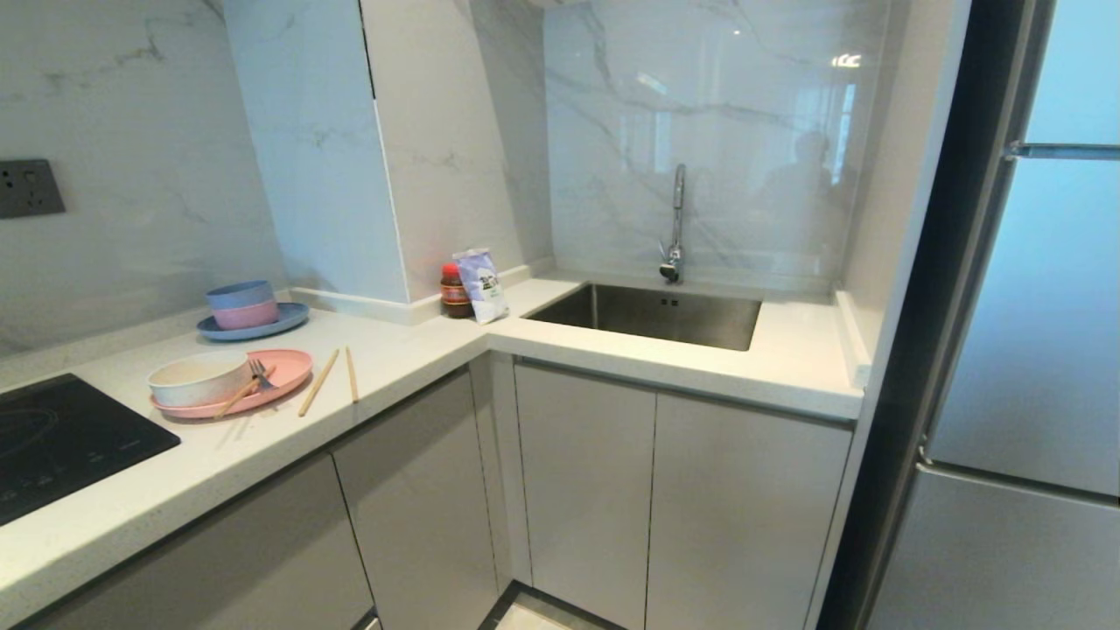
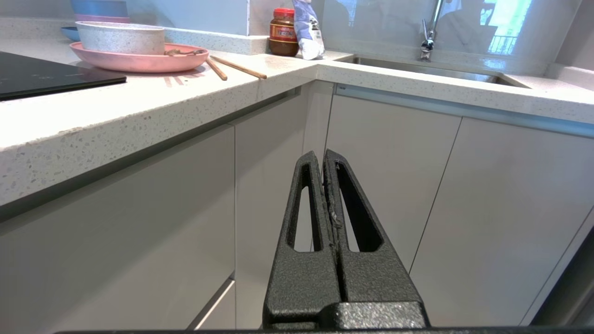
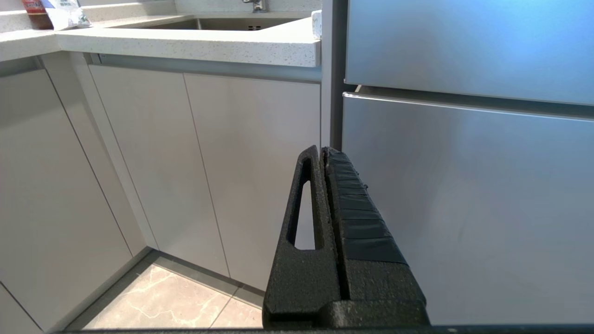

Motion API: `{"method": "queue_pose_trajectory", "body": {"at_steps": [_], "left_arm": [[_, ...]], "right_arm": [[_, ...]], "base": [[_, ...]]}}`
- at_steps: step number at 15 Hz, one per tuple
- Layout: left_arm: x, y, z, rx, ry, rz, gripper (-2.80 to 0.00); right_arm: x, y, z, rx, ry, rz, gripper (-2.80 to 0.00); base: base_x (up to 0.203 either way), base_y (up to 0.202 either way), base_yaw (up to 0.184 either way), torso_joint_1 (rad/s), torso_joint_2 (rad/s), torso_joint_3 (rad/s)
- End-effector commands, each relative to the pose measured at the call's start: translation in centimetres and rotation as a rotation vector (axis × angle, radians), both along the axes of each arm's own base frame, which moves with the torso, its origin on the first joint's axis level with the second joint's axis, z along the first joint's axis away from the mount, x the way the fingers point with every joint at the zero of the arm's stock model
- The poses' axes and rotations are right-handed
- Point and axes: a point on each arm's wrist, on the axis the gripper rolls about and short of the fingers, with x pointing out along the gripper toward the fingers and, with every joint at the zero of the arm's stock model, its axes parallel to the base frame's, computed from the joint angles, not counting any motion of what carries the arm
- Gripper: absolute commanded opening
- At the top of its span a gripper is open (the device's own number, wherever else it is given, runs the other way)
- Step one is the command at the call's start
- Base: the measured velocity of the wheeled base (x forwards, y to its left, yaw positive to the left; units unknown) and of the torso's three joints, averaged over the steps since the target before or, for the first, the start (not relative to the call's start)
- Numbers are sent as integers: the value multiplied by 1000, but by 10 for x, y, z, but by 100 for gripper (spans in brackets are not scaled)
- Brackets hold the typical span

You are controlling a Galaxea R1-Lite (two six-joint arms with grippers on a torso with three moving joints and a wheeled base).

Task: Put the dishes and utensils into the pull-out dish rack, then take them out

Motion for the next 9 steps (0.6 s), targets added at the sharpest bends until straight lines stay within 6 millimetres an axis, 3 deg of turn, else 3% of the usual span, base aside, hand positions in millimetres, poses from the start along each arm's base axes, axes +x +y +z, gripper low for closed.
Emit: {"method": "queue_pose_trajectory", "body": {"at_steps": [1,9], "left_arm": [[2,0,-7,-1,24,1,-280],[2,0,-7,-1,24,1,-280]], "right_arm": [[0,0,0,1,-1,0,-280],[0,0,0,0,-1,0,-280]], "base": [[0,0,0,0,0,0],[0,0,0,0,0,0]]}}
